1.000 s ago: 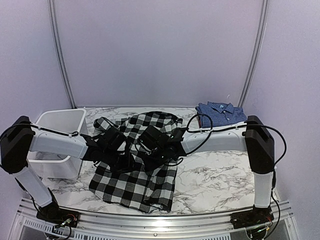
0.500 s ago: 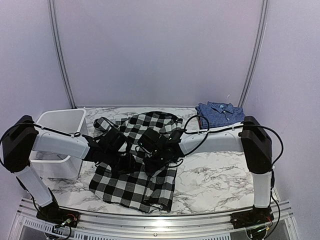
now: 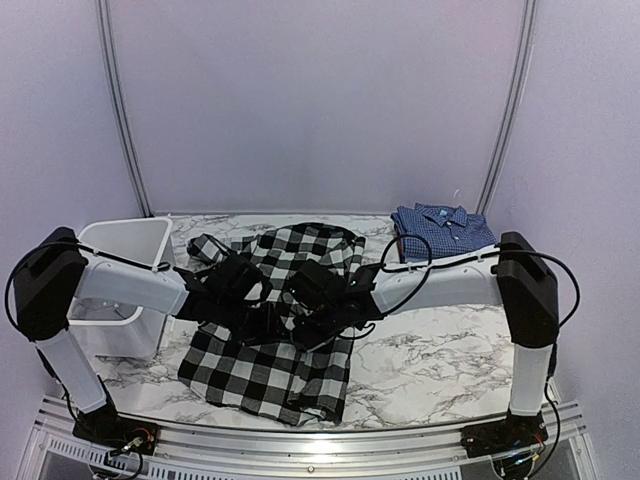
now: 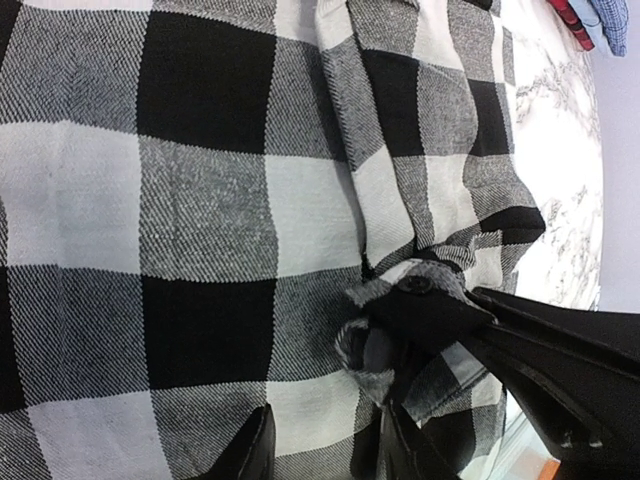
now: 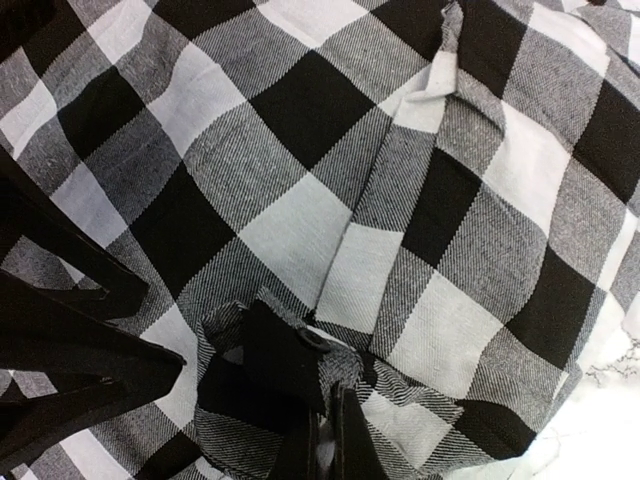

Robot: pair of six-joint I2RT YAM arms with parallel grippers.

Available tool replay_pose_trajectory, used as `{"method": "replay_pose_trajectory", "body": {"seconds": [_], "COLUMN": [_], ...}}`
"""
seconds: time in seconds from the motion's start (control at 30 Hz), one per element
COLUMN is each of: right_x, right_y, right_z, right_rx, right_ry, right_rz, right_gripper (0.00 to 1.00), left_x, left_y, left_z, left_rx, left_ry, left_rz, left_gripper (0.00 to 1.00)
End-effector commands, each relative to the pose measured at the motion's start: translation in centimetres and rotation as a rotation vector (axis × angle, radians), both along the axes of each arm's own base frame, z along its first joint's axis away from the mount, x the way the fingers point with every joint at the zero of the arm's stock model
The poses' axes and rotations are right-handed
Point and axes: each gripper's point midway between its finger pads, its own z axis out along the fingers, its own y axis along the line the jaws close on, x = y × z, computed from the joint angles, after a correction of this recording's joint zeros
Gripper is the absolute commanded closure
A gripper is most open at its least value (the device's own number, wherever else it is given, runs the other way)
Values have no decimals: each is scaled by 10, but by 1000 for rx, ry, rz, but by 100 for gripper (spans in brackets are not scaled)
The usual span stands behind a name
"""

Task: Fold and stack the long sleeve shirts
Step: Smooth out the 1/3-folded shirt at the center of the board.

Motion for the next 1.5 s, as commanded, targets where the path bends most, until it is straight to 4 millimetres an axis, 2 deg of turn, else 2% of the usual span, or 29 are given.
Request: {"method": "replay_pose_trajectory", "body": {"seconds": [0.0,0.37,0.7,1.13,1.47], "right_x": [3,2,2,3,4], "right_y": [10,9,9,8,7], "right_z": [31,30,29,29,28], "right_rx": [126,137,140,138,133], "right_ry": [-46,-48,-50,-47,-45], "right_rz": [-31,-28,-24,-28,-31], "right_gripper": [100,100,100,100,100], "left_x": [7,16,16,25,24], "left_y": [-11,-21,-33,-29,-33], "left_z": [6,26,20,24,26], "left_rx": [-21,-27,-14,28,45], "left_ry": [-31,-134,-153,-220,-242], "left_rz": [-19,-73,-123,-122,-154], "left_gripper": [61,63,67,73,78]}}
